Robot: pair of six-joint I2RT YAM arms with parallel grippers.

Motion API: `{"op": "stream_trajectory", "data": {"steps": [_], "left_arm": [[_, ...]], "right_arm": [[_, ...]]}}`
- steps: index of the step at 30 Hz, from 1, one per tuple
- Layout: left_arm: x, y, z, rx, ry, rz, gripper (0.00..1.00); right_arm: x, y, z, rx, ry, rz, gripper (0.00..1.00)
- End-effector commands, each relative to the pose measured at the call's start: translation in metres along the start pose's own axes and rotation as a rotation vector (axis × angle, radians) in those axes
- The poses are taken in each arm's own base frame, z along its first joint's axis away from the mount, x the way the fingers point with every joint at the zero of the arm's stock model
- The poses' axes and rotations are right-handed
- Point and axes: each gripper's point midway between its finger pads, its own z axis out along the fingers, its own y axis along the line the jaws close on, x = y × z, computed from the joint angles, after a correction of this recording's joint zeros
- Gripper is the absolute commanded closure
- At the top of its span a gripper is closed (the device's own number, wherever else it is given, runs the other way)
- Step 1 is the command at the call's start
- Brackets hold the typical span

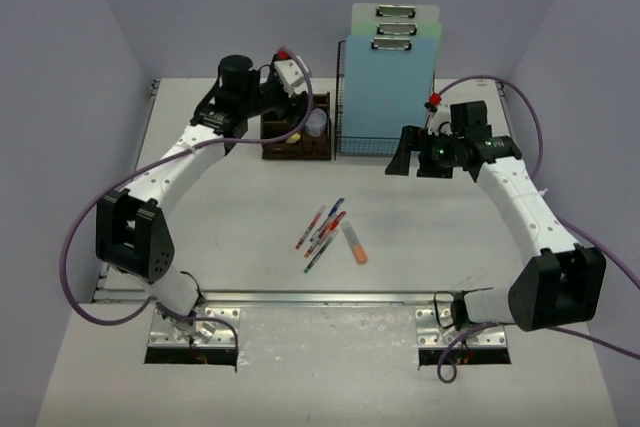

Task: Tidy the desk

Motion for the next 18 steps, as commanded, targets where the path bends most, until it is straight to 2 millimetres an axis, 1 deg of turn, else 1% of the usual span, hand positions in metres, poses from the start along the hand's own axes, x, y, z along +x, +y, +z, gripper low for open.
{"op": "stream_trajectory", "data": {"steps": [1,3,4,6,8,12,14,16,18], "left_arm": [[0.024,-0.128,-0.02,0.602,0.159,0.347,0.36],[0.04,-0.161,-0.023,0.715,0.206,0.427,0.37],[0.049,-0.182,-0.026,0.775,0.231,0.457,0.37],[0.071,-0.225,-0.032,0.896,0.279,0.544,0.38],[0.088,-0.255,-0.036,0.974,0.307,0.622,0.4],[0.111,-0.302,-0.038,1.093,0.331,0.768,0.43],[0.129,-0.32,-0.035,1.149,0.37,0.845,0.43],[0.139,-0.335,-0.033,1.188,0.406,0.903,0.44],[0.138,-0.344,-0.025,1.203,0.414,0.931,0.44]], "right_arm": [[-0.018,-0.017,-0.009,0.042,-0.065,-0.019,0.01],[-0.018,-0.03,-0.009,0.059,-0.061,0.018,0.01],[-0.017,-0.035,-0.01,0.06,-0.058,0.039,0.01],[-0.015,-0.052,-0.012,0.074,-0.055,0.088,0.01],[-0.012,-0.061,-0.012,0.085,-0.05,0.111,0.01],[-0.004,-0.082,-0.012,0.109,-0.037,0.158,0.01],[0.001,-0.088,-0.011,0.102,-0.015,0.187,0.01],[0.006,-0.092,-0.01,0.087,0.001,0.211,0.01],[0.01,-0.094,-0.008,0.076,0.012,0.228,0.01]]}}
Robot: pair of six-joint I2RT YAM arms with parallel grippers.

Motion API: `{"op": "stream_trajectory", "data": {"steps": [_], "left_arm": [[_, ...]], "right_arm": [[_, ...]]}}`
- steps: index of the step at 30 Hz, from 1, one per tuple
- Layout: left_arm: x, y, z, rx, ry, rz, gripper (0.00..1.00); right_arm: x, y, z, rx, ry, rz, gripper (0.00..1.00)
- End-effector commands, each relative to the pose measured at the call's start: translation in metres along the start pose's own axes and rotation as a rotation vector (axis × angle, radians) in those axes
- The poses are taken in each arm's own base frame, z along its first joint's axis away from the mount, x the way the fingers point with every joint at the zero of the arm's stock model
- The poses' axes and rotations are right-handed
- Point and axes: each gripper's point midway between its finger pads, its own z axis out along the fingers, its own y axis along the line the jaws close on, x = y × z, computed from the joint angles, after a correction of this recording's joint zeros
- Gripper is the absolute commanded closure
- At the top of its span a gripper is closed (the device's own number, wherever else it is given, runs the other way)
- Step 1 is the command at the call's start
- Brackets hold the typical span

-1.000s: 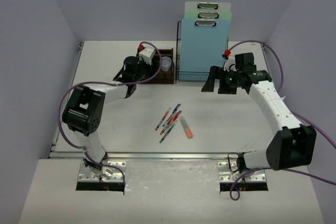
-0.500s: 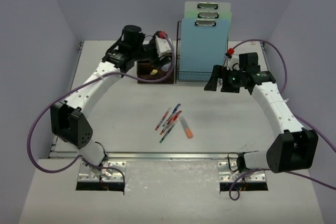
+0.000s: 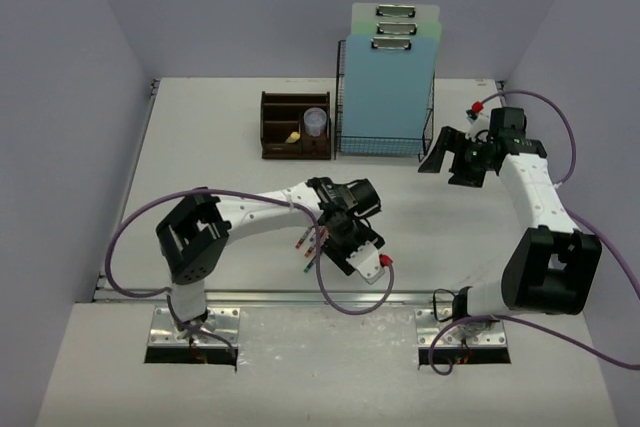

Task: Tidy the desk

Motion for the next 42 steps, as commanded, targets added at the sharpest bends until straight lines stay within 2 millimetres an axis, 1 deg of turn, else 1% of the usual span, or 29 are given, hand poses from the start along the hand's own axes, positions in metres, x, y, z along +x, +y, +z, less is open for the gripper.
{"op": "stream_trajectory", "data": {"steps": [1,4,6,13,16,20,25,27,29,30,32,34,36,37,38,39,40,41,42], "left_arm": [[-0.007,0.015,0.014,0.029,0.077,0.133,0.44],[-0.001,0.015,0.036,0.077,0.117,0.142,0.45],[0.004,0.014,0.046,0.092,0.143,0.158,0.45],[0.022,0.016,0.067,0.127,0.219,0.155,0.48],[0.027,0.02,0.071,0.124,0.241,0.147,0.51],[0.033,0.022,0.076,0.131,0.265,0.149,0.58],[0.041,0.024,0.073,0.122,0.309,0.166,0.62],[0.041,0.025,0.072,0.118,0.313,0.17,0.7],[0.039,0.027,0.07,0.104,0.309,0.167,0.83],[0.038,0.03,0.07,0.091,0.303,0.164,0.87],[0.028,0.04,0.065,0.042,0.277,0.167,0.91],[0.009,0.057,0.055,-0.048,0.214,0.14,0.98],[-0.01,0.074,0.041,-0.14,0.142,0.094,1.0],[-0.013,0.076,0.038,-0.156,0.13,0.056,1.0],[-0.028,0.094,0.015,-0.258,0.031,-0.035,1.0],[-0.041,0.113,-0.013,-0.355,-0.068,-0.095,1.0],[-0.048,0.124,-0.034,-0.417,-0.138,-0.144,1.0],[-0.048,0.128,-0.047,-0.453,-0.194,-0.251,1.0],[-0.046,0.148,-0.092,-0.575,-0.32,-0.379,1.0]], "right_arm": [[0.008,-0.004,0.003,-0.04,0.026,0.009,0.01],[0.013,-0.005,0.004,-0.044,0.032,0.007,0.01],[0.016,-0.006,0.005,-0.046,0.035,0.006,0.01],[0.02,-0.007,0.002,-0.055,0.03,-0.011,0.01],[0.021,-0.006,0.001,-0.064,0.03,-0.012,0.01],[0.022,-0.006,0.001,-0.065,0.033,-0.01,0.01],[0.023,-0.005,0.001,-0.071,0.032,-0.011,0.01],[0.023,-0.005,0.001,-0.072,0.032,-0.008,0.01],[0.022,-0.004,0.001,-0.075,0.031,-0.008,0.01],[0.022,-0.004,0.001,-0.075,0.03,-0.008,0.01],[0.023,-0.004,0.001,-0.074,0.032,-0.007,0.01],[0.022,-0.005,0.0,-0.071,0.028,-0.006,0.01],[0.021,-0.005,0.0,-0.069,0.026,-0.007,0.01],[0.021,-0.004,-0.001,-0.07,0.026,-0.008,0.01],[0.02,-0.003,-0.001,-0.075,0.025,-0.006,0.01],[0.02,-0.002,-0.001,-0.081,0.025,-0.002,0.01],[0.019,-0.001,-0.001,-0.085,0.025,0.001,0.01],[0.019,0.0,-0.001,-0.088,0.026,0.002,0.01],[0.019,0.001,0.0,-0.095,0.03,0.009,0.01]]}}
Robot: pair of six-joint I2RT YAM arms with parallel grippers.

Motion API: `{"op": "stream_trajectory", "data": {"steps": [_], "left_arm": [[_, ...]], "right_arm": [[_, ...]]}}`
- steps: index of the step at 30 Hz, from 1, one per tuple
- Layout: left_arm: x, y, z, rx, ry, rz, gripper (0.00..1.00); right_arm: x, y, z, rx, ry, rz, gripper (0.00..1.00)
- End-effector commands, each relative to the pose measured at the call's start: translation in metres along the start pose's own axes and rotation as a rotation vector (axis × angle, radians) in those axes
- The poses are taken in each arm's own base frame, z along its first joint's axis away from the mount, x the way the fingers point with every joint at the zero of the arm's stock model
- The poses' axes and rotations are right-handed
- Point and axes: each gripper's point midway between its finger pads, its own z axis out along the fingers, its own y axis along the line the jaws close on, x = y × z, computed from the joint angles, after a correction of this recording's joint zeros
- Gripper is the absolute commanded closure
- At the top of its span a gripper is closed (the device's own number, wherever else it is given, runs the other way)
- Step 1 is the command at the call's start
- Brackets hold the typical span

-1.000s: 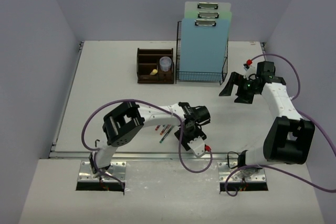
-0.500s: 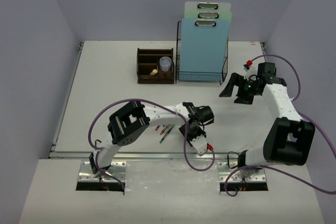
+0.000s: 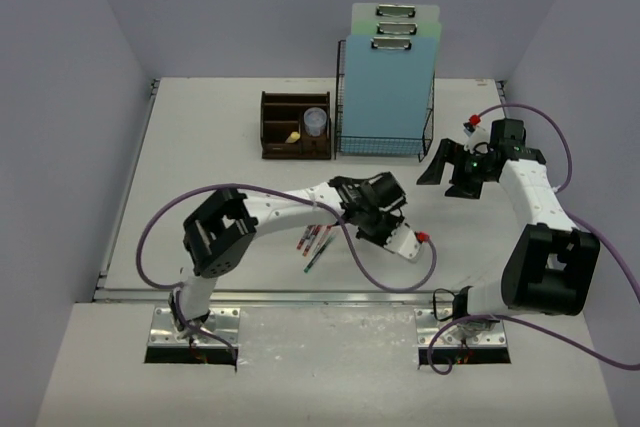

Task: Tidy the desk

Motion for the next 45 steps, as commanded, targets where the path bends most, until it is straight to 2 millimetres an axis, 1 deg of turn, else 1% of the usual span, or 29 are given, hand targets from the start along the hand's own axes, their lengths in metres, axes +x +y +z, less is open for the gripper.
{"op": "stream_trajectory", "data": {"steps": [1,2,4,5,6,7,8,10,11,13,14,16,19,22,24,25,28,30,32,34,39,45], "left_arm": [[-0.027,0.121,-0.174,-0.532,-0.505,-0.453,1.0],[-0.011,0.139,-0.221,-0.657,-0.598,-0.537,1.0],[0.032,0.148,-0.267,-0.791,-0.674,-0.74,1.0],[0.052,0.151,-0.287,-0.861,-0.701,-0.832,1.0],[0.076,0.153,-0.308,-0.94,-0.704,-0.891,1.0],[0.107,0.153,-0.325,-1.024,-0.698,-0.959,1.0],[0.124,0.153,-0.345,-1.095,-0.714,-0.975,1.0],[0.178,0.144,-0.373,-1.214,-0.714,-1.055,1.0],[0.198,0.138,-0.382,-1.247,-0.715,-1.077,1.0],[0.22,0.128,-0.382,-1.232,-0.721,-1.069,1.0],[0.224,0.126,-0.379,-1.211,-0.735,-1.05,1.0],[0.241,0.121,-0.371,-1.219,-0.696,-0.986,1.0],[0.254,0.114,-0.354,-1.19,-0.647,-0.936,1.0],[0.261,0.105,-0.33,-1.096,-0.647,-0.897,1.0],[0.263,0.103,-0.317,-1.047,-0.652,-0.894,1.0],[0.264,0.101,-0.307,-1.005,-0.663,-0.886,1.0],[0.258,0.098,-0.294,-0.938,-0.69,-0.845,1.0],[0.259,0.097,-0.284,-0.906,-0.691,-0.806,1.0],[0.261,0.097,-0.28,-0.901,-0.685,-0.788,1.0],[0.267,0.098,-0.271,-0.889,-0.669,-0.757,1.0],[0.277,0.104,-0.26,-0.867,-0.648,-0.72,1.0],[0.293,0.113,-0.254,-0.897,-0.617,-0.707,1.0]], "right_arm": [[-0.01,0.01,-0.006,-0.039,-0.04,-0.015,0.01],[-0.01,0.01,-0.006,-0.042,-0.038,-0.01,0.01],[-0.01,0.011,-0.005,-0.047,-0.037,-0.003,0.01],[-0.01,0.011,-0.004,-0.051,-0.033,0.002,0.01],[-0.011,0.012,-0.003,-0.055,-0.031,0.005,0.01],[-0.012,0.013,-0.003,-0.056,-0.032,0.007,0.01],[-0.012,0.012,-0.002,-0.059,-0.027,0.012,0.01],[-0.014,0.012,-0.001,-0.06,-0.024,0.019,0.01],[-0.015,0.012,-0.001,-0.06,-0.023,0.023,0.01],[-0.017,0.012,0.0,-0.062,-0.021,0.032,0.01],[-0.017,0.012,0.0,-0.064,-0.02,0.036,0.01],[-0.017,0.012,0.001,-0.063,-0.014,0.038,0.01],[-0.017,0.01,0.003,-0.054,-0.004,0.04,0.01],[-0.017,0.007,0.004,-0.045,0.0,0.037,0.01],[-0.017,0.006,0.005,-0.041,0.006,0.038,0.01],[-0.016,0.005,0.006,-0.04,0.011,0.04,0.01],[-0.015,0.005,0.008,-0.045,0.019,0.048,0.01],[-0.015,0.005,0.01,-0.051,0.026,0.052,0.01],[-0.015,0.006,0.01,-0.055,0.028,0.052,0.01],[-0.015,0.007,0.009,-0.058,0.027,0.044,0.01],[-0.016,0.009,0.007,-0.072,0.021,0.028,0.01],[-0.017,0.012,0.007,-0.086,0.02,0.021,0.01]]}}
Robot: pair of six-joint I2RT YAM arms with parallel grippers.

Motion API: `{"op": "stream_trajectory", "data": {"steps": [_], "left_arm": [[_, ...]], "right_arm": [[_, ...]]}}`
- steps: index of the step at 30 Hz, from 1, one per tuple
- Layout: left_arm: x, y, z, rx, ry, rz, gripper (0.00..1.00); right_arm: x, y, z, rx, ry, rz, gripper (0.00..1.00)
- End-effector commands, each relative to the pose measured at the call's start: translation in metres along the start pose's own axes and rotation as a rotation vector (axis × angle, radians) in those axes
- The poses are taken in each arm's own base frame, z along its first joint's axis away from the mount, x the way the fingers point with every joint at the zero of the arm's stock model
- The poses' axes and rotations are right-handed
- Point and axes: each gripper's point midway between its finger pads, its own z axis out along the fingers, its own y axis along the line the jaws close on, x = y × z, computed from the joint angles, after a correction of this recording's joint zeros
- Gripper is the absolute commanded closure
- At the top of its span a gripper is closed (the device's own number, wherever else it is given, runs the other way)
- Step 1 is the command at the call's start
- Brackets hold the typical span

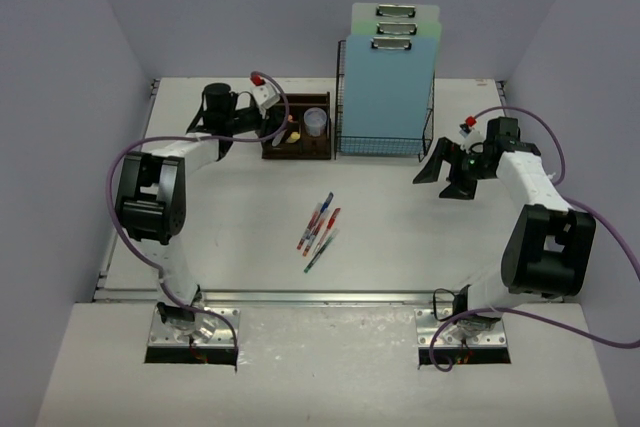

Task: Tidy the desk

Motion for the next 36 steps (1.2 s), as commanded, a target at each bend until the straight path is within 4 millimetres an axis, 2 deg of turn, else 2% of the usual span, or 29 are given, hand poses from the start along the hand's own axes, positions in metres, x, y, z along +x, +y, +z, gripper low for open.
{"op": "stream_trajectory", "data": {"steps": [1,11,14,17,19,21,25,29,30,31,33,36], "left_arm": [[-0.025,0.021,0.003,-0.01,-0.068,0.144,1.0],[-0.017,0.021,0.004,-0.001,-0.054,0.168,0.99],[-0.012,0.02,0.005,0.004,-0.038,0.172,0.91],[-0.006,0.018,0.004,0.012,-0.018,0.166,0.72],[-0.009,0.018,0.003,0.011,-0.02,0.152,0.66],[-0.017,0.018,0.002,0.007,-0.029,0.136,0.62],[-0.051,0.02,-0.003,-0.01,-0.073,0.071,0.53],[-0.098,0.024,-0.014,-0.088,-0.104,0.01,0.53],[-0.104,0.025,-0.016,-0.108,-0.092,-0.031,0.53],[-0.102,0.025,-0.017,-0.126,-0.052,-0.107,0.53],[-0.127,0.035,-0.023,-0.175,-0.027,-0.188,0.53],[-0.11,0.014,-0.035,-0.204,0.145,-0.348,0.56]], "right_arm": [[-0.018,0.012,-0.009,-0.037,-0.052,-0.058,0.01],[-0.013,0.014,-0.007,-0.056,-0.038,-0.058,0.01],[-0.015,0.015,-0.008,-0.058,-0.04,-0.062,0.01],[-0.016,0.016,-0.01,-0.06,-0.045,-0.069,0.01],[-0.017,0.018,-0.01,-0.065,-0.046,-0.072,0.01],[-0.018,0.019,-0.011,-0.069,-0.049,-0.075,0.01],[-0.019,0.021,-0.014,-0.07,-0.06,-0.082,0.01],[-0.021,0.024,-0.017,-0.069,-0.077,-0.1,0.01],[-0.022,0.025,-0.018,-0.067,-0.081,-0.104,0.01],[-0.022,0.026,-0.019,-0.065,-0.084,-0.11,0.01],[-0.022,0.027,-0.02,-0.064,-0.09,-0.123,0.01],[-0.022,0.026,-0.02,-0.046,-0.103,-0.147,0.01]]}}
